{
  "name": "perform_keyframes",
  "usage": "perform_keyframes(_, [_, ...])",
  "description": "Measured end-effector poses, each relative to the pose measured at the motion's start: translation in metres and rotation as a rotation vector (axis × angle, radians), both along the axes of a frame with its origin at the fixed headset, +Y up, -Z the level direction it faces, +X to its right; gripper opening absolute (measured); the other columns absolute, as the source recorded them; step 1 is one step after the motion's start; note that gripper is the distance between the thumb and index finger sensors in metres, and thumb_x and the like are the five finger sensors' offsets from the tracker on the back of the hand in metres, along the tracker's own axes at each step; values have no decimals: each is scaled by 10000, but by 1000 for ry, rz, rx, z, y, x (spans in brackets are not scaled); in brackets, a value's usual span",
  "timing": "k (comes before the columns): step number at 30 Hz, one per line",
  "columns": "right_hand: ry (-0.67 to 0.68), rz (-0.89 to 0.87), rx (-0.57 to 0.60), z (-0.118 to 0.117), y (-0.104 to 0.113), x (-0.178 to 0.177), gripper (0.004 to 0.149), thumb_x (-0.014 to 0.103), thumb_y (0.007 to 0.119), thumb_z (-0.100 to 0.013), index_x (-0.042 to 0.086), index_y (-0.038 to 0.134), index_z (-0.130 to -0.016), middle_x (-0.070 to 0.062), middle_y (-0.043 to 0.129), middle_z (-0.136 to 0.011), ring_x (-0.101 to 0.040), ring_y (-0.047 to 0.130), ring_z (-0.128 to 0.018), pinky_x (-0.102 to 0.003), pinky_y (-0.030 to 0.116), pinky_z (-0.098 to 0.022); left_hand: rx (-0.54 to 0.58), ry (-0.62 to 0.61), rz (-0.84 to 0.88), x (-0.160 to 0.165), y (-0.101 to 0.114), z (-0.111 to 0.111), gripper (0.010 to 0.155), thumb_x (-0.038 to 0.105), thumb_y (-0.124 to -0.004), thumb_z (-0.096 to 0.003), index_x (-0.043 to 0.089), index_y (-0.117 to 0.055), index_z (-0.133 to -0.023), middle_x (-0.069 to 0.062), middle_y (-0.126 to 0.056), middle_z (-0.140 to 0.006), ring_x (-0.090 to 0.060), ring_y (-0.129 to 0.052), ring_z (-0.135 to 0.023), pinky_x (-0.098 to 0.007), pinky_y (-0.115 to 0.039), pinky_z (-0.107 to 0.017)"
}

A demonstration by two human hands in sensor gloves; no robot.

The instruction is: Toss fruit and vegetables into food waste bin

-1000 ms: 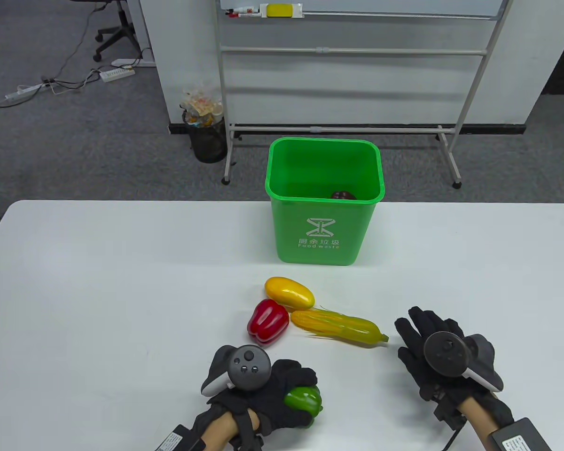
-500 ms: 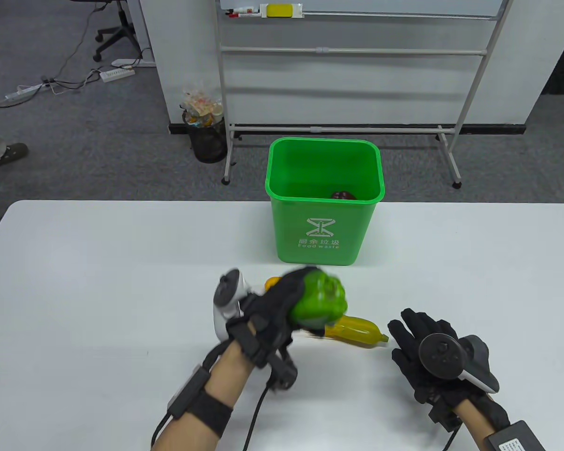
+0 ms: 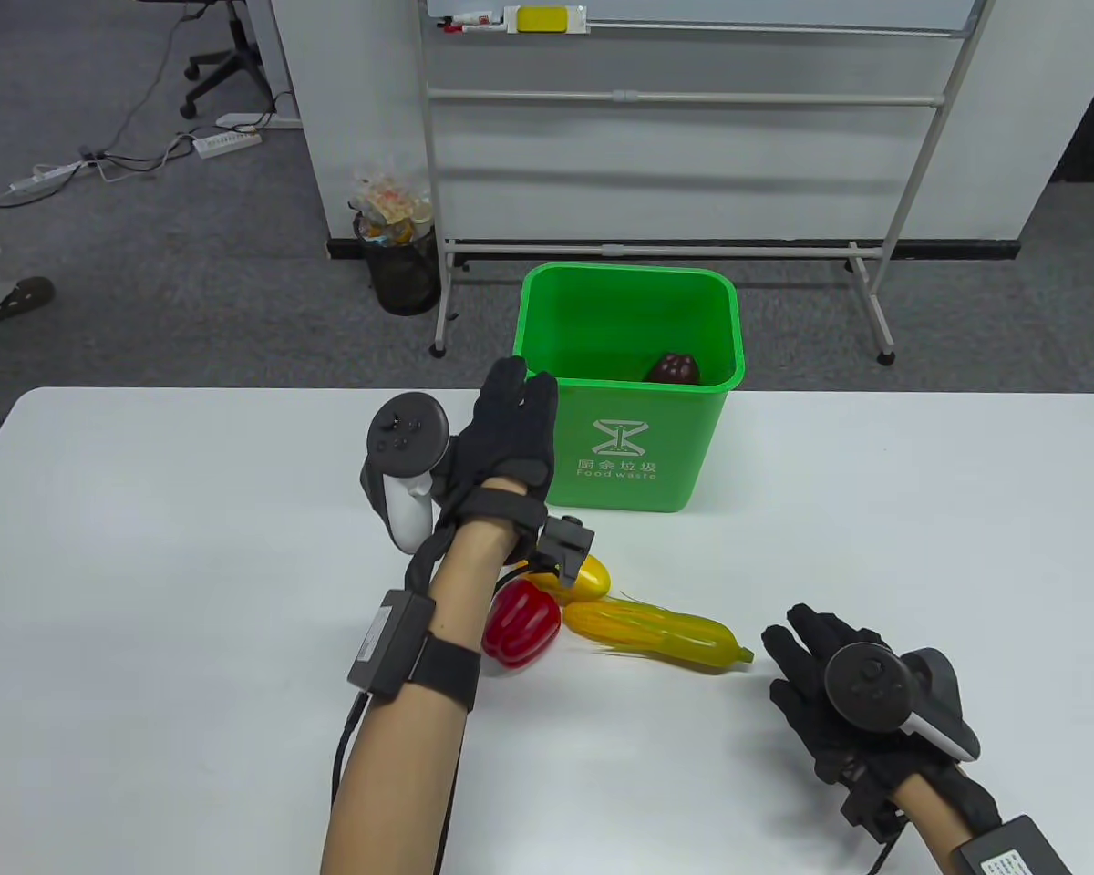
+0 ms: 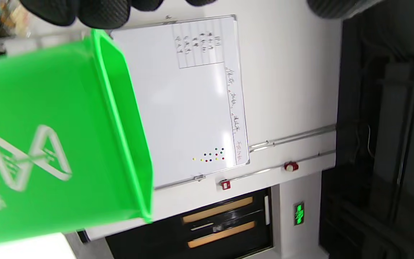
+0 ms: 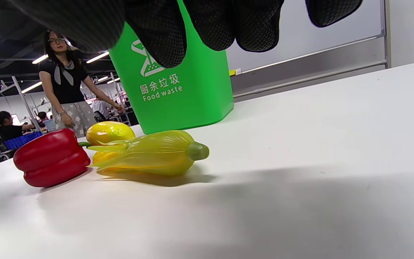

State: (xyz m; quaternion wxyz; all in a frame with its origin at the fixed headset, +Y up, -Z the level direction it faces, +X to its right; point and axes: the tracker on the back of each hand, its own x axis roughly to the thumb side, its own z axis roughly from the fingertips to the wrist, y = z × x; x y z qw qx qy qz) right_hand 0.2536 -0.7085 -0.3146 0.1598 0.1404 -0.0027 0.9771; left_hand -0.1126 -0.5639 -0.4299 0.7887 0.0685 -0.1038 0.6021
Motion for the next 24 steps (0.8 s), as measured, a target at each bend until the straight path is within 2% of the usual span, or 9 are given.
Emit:
perform_keyframes(3, [6,6,1,0,0,-1,674,479,708,-437,197,621,-1043,-127,488,-1130,-448,567,-1063,-727,439,-721,73,33,-213,-1,-8,22,826,622,-599,-484,73,-357,-1051,-333,-350,-1074,-607,-573,-913,-700,-581,-622])
perform_keyframes(6, [17,20,5,1,0,-4,674,479,708,-437,196,621,-1043,-132,490,-1129,-449,572,-1060,-726,442,-720,124,40,-391,3,-26,41,808,610,-621,-477,91,-395,-1054,-329,-365,-1077,-609,-578,-914,-704,-581,-623])
perform_keyframes(10, [21,19,0,1,-1,-5,674,479,708,-437,199,620,-1043,-128,491,-1129,-447,572,-1061,-727,443,-719,125,31,-643,15,-70,56,792,606,-660,-464,139,-432,-1061,-317,-373,-1092,-651,-569,-908,-720,-574,-624])
perform_keyframes(15, [28,28,-5,1,-2,-7,674,481,707,-437,199,620,-1043,-132,491,-1129,-446,573,-1062,-725,445,-719,-8,-18,-1012,23,-147,49,796,614,-716,-439,286,-369,-1077,-313,-253,-1108,-706,-489,-918,-751,-529,-634])
perform_keyframes(18, [31,29,-10,1,-2,-7,675,480,707,-437,197,620,-1044,-132,492,-1128,-448,574,-1060,-726,444,-718,-53,-34,-1111,22,-171,44,831,618,-744,-423,375,-277,-1066,-304,-138,-1103,-717,-459,-923,-760,-511,-638])
perform_keyframes(20, [32,28,-14,1,-2,-7,675,479,708,-437,199,618,-1044,-128,492,-1129,-450,574,-1059,-725,445,-720,-107,-74,-1116,21,-183,42,870,622,-751,-419,421,-186,-1050,-285,-82,-1100,-718,-442,-928,-761,-501,-645])
perform_keyframes(24, [26,26,-30,0,-3,-6,674,478,708,-437,195,621,-1043,-132,489,-1129,-450,571,-1061,-727,440,-720,-149,-81,-1125,17,-197,40,870,582,-789,-417,450,-191,-1035,-281,-82,-1097,-689,-500,-926,-741,-535,-646])
